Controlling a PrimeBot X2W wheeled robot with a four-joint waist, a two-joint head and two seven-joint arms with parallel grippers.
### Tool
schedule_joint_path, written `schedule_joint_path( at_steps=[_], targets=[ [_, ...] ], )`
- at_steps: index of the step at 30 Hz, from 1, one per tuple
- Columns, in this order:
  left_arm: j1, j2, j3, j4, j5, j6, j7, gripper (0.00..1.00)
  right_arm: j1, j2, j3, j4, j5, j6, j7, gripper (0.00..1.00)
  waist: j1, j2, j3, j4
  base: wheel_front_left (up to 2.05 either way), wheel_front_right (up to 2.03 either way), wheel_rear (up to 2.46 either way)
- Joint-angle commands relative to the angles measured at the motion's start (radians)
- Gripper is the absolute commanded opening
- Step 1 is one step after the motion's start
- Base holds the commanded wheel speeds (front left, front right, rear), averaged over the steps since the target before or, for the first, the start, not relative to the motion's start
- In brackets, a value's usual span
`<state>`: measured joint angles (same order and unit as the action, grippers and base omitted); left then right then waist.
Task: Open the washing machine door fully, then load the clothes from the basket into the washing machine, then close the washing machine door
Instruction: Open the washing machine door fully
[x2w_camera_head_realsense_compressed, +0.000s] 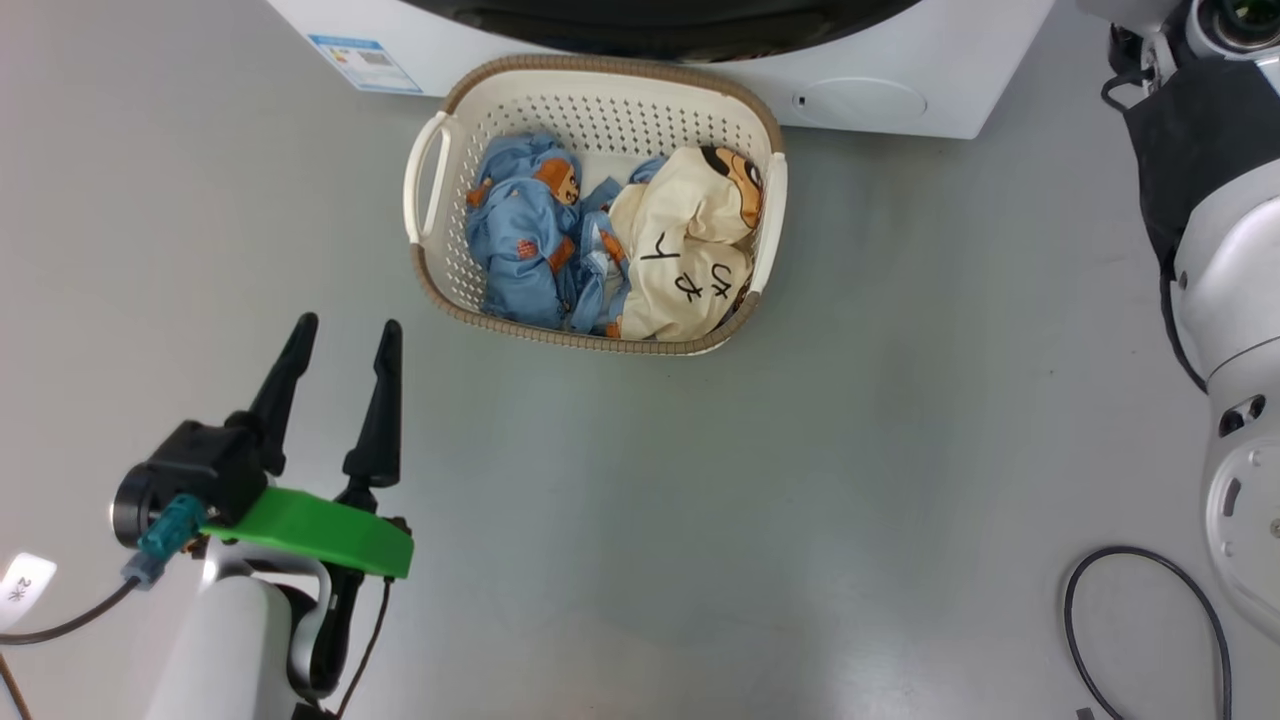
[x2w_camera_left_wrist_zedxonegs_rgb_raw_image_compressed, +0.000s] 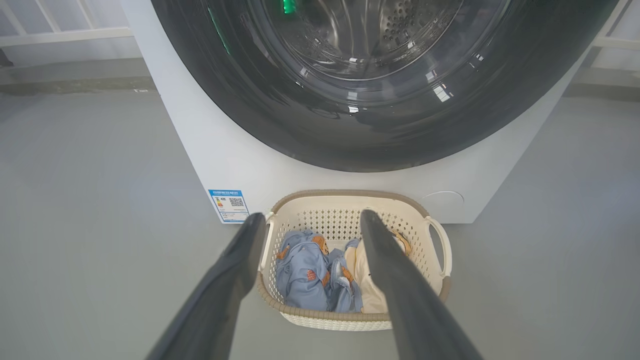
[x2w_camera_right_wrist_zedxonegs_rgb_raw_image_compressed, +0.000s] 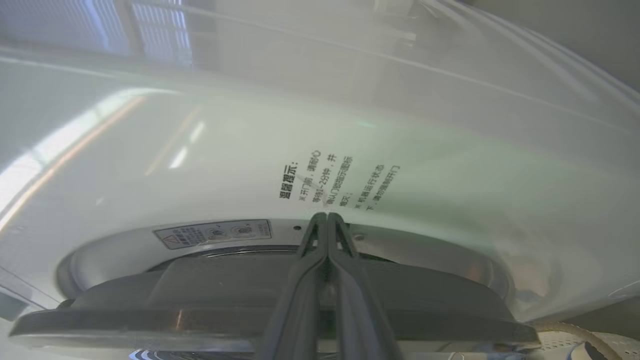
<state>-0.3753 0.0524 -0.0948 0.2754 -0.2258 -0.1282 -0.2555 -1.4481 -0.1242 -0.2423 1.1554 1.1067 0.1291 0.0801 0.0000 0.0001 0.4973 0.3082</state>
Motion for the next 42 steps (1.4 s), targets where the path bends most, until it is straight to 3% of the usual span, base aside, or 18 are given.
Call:
schedule_joint_path(
  at_steps=[1, 20, 42],
  targets=[
    [-0.011, 0.032, 0.029, -0.013, -0.01, -0.002, -0.006, 1.0, -0.043, 0.029, 0.002, -0.013, -0.01, 0.002, 0.012, 0.0, 0.0, -0.0001, 0.008, 0.006, 0.0, 0.0, 0.0],
    [-0.028, 0.016, 0.019, -0.004, -0.027, -0.002, -0.006, 1.0, -0.141, 0.003, 0.006, 0.082, -0.05, 0.002, 0.077, 0.0, 0.0, -0.0001, 0.048, 0.037, 0.0, 0.0, 0.0],
    [-0.03, 0.005, 0.03, -0.013, -0.028, -0.002, -0.006, 1.0, -0.16, -0.033, -0.01, 0.135, -0.108, 0.002, 0.304, 0.0, 0.0, -0.0001, 0.051, 0.036, 0.0, 0.0, 0.0]
  ],
)
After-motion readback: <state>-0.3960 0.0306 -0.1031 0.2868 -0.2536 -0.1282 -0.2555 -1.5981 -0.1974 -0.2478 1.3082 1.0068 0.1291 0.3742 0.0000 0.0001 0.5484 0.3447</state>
